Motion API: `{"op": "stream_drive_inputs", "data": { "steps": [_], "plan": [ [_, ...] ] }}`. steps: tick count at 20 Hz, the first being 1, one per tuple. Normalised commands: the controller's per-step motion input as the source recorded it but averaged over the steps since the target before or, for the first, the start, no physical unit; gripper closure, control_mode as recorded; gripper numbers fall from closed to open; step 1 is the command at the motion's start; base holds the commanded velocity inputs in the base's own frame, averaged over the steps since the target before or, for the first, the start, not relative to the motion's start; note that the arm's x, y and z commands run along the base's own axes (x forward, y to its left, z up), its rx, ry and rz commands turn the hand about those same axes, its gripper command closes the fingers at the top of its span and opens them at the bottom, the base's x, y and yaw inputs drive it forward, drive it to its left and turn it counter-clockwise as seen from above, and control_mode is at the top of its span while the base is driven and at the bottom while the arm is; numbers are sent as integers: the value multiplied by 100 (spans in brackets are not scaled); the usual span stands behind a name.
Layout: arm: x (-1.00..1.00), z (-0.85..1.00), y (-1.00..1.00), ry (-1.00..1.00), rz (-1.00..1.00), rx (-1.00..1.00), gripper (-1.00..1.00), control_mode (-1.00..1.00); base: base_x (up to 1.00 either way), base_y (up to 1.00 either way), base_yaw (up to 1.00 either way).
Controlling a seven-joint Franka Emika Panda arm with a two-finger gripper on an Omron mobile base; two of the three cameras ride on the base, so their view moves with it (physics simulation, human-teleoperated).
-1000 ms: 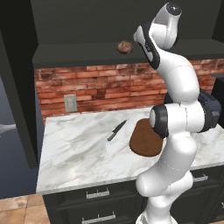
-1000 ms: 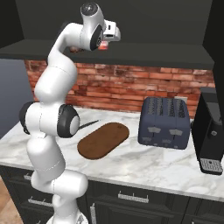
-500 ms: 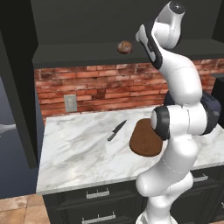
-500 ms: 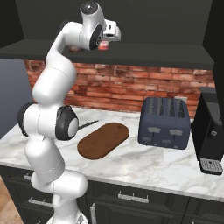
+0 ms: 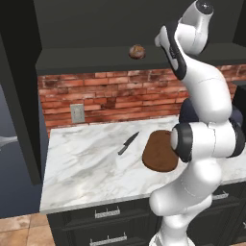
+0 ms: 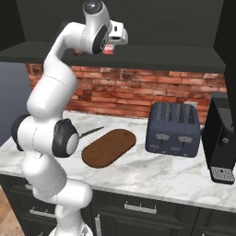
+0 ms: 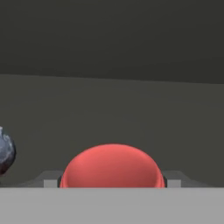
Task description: Pick the bread, place it on the cutting board, pick the jam, place it on the counter, and close the cabinet.
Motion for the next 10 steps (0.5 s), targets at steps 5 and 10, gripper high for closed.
{"op": "stream_drive_inputs", "data": {
  "steps": [5,10],
  "plan": [
    [-44,-1,-5,-3,0,0,100,-100,0,0,0],
    [-51,-3,-5,-4,0,0,100,-100,0,0,0]
  ]
}}
